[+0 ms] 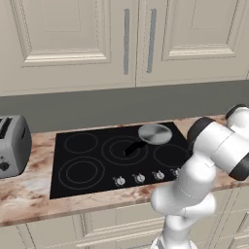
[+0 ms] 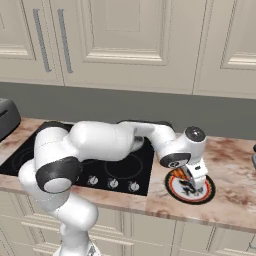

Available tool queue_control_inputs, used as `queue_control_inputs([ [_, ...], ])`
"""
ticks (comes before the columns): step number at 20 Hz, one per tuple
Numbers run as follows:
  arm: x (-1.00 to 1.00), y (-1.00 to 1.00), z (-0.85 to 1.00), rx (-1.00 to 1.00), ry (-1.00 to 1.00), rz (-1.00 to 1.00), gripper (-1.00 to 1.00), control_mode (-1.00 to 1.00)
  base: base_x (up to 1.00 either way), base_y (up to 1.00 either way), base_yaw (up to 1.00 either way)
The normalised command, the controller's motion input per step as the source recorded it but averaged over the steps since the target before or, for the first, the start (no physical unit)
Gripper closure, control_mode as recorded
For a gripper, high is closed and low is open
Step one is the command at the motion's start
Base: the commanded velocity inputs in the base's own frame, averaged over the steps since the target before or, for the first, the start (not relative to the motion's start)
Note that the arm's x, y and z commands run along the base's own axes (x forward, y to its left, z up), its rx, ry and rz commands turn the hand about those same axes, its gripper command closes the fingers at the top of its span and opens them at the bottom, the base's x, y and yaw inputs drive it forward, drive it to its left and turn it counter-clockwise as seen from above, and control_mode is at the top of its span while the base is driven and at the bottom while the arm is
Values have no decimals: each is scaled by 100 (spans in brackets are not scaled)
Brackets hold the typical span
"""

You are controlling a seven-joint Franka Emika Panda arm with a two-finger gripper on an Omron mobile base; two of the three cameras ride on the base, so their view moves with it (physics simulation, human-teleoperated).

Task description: Pick the croissant and place it on the pan. Then turn on the stove to warm the croissant.

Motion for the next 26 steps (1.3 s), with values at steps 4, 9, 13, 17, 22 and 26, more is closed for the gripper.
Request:
queue_control_inputs([
  [4,1,0,0,0,0,0,100,-100,0,0,0],
  [9,-10,16,24,-2,-7,12,100,-100,0,0,0],
  [13,-16,54,55,-14,-19,22,100,-100,0,0,0],
  [17,-8,74,39,-19,-16,29,100,-100,0,0,0],
  [22,0,28,2,-3,-1,10,100,-100,0,0,0],
  [26,0,59,20,-11,-5,1,100,-100,0,0,0],
])
